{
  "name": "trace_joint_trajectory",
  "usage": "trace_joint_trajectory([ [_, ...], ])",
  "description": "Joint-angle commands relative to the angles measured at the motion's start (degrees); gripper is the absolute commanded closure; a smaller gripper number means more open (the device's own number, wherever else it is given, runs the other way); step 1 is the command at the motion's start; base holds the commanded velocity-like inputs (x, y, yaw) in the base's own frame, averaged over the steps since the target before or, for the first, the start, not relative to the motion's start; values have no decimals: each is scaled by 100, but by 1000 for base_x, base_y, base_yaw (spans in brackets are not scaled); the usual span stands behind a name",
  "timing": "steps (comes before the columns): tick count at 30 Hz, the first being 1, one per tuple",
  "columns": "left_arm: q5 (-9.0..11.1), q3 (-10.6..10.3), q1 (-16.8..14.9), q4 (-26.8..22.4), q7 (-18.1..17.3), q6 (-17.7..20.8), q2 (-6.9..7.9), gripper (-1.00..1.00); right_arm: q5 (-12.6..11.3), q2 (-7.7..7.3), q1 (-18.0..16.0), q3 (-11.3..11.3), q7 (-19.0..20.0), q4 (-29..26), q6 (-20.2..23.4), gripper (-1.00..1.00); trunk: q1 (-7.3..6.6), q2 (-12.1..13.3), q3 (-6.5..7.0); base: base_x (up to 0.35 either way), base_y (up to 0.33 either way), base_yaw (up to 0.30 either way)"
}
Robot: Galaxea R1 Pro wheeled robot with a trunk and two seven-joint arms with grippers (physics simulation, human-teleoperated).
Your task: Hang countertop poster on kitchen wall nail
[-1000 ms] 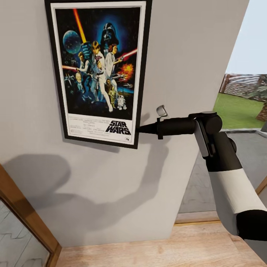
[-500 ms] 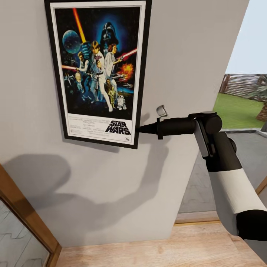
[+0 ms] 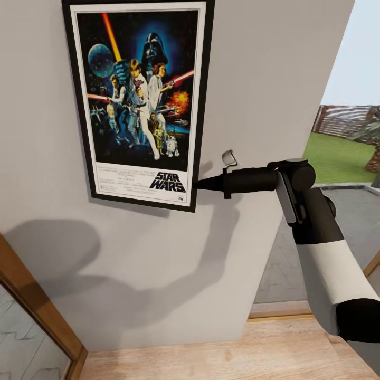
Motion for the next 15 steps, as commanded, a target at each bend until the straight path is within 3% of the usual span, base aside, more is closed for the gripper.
trace_joint_trajectory([
  [1, -2, 22, -1, -6, -40, -6, -3, -100, -41, -5, -5, 9, -14, 0, 48, 100, 4, -12, -11, 0, 0, 0],
  [15, -2, 22, -1, -6, -40, -6, -3, -100, -40, -4, -3, 15, -9, -1, 48, 100, 4, -12, -11, 0, 0, 0],
])
